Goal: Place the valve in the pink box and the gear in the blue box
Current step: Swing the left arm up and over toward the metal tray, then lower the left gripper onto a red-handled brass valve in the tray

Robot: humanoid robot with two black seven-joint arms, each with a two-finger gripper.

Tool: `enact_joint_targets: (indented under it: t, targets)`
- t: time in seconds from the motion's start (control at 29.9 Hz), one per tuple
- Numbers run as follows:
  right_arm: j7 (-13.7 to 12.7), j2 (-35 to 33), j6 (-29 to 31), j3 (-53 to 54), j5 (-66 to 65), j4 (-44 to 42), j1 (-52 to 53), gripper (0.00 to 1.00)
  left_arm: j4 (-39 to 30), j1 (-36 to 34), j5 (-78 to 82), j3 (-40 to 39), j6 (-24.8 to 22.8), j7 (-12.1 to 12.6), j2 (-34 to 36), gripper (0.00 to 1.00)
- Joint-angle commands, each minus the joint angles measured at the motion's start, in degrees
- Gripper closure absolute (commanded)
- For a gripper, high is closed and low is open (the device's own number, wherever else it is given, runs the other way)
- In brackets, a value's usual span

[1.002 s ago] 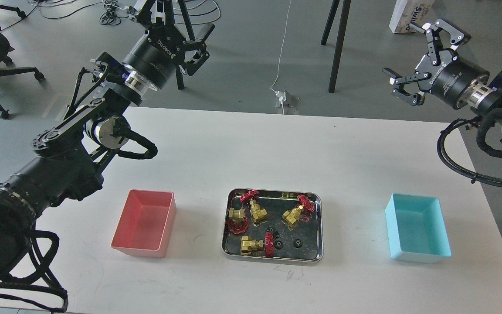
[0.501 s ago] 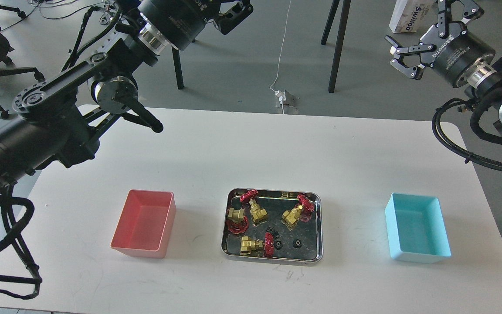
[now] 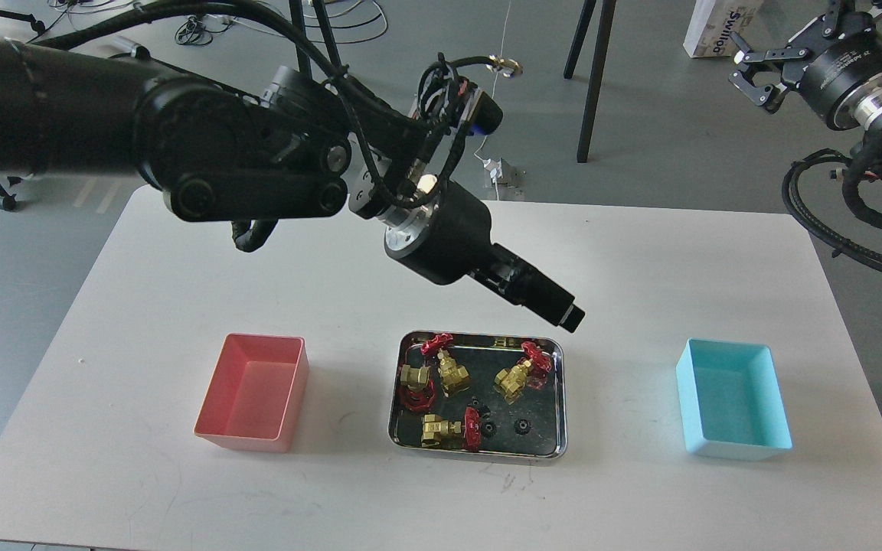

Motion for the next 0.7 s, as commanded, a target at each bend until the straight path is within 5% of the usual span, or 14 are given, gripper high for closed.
enact_joint_targets:
  t: [0.0, 0.23, 0.43, 0.67]
  targets:
    - [-0.12, -1.63, -0.86, -0.12, 0.54, 2.21, -0.13, 0.01, 0.71, -0.29, 3.95, 9.48, 12.61, 0.01, -2.62, 0.02]
    - [-0.47, -3.05, -1.64, -0.3, 0.72, 1.95, 0.48, 0.01, 1.15, 5.15, 4.56, 10.81, 15.62, 0.01, -2.62, 0.02]
    - [-4.33, -2.35, -4.11, -3.79, 1.86, -0.76, 7.32, 0.01, 1.33, 8.85, 5.18, 11.42, 18.69, 0.01, -2.62, 0.03]
    - [-4.43, 0.03, -4.11, -9.35, 2.91, -2.88, 10.42, 0.01, 2.38, 14.82, 7.29, 11.51, 21.68, 0.01, -2.62, 0.03]
